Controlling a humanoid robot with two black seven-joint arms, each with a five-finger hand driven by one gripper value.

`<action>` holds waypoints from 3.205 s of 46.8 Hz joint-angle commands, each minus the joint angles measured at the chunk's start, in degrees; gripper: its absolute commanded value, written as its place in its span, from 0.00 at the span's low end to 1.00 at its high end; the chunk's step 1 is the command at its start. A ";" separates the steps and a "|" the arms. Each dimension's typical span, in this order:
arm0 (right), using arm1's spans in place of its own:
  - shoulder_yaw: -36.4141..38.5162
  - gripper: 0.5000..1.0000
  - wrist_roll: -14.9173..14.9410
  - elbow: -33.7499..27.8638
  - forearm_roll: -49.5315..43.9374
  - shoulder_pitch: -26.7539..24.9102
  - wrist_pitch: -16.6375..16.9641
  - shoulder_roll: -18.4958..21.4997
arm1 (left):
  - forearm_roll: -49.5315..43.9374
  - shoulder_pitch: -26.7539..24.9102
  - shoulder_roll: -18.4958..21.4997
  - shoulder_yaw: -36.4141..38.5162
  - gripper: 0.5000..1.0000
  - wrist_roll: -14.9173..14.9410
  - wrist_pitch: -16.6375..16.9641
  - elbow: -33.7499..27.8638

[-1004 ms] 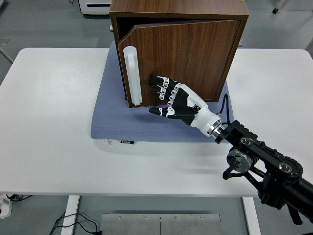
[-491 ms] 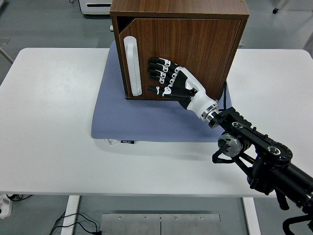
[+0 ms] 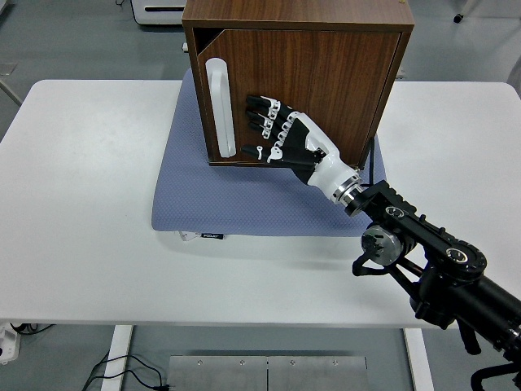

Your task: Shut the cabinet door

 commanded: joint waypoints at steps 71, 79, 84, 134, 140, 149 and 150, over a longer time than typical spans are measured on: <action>23.41 1.00 0.28 17.74 0.07 -24.61 3.62 -25.61 | 0.00 -0.05 0.00 0.00 1.00 0.00 0.00 0.00; 28.24 1.00 0.46 15.55 3.32 -23.82 -0.59 -21.31 | 0.00 -0.05 0.00 0.00 1.00 0.00 0.00 0.00; 30.44 1.00 0.46 12.03 3.50 -21.63 -3.14 -16.83 | 0.00 -0.05 0.00 0.00 1.00 0.00 0.00 0.00; 24.20 1.00 -14.31 -2.39 8.51 -10.02 -4.55 -12.07 | 0.00 0.04 0.00 0.00 1.00 0.00 0.00 0.00; 24.12 1.00 -14.84 -2.83 9.21 -9.49 -4.73 -12.16 | 0.00 -0.05 0.00 0.00 1.00 0.00 0.00 0.00; 24.55 1.00 -12.82 -3.62 9.21 -8.09 -4.81 -12.07 | 0.00 -0.05 0.00 0.00 1.00 0.00 0.00 0.00; 24.55 1.00 -12.55 -3.62 9.21 -7.91 -4.99 -12.07 | 0.00 -0.05 0.00 0.00 1.00 0.00 0.00 0.00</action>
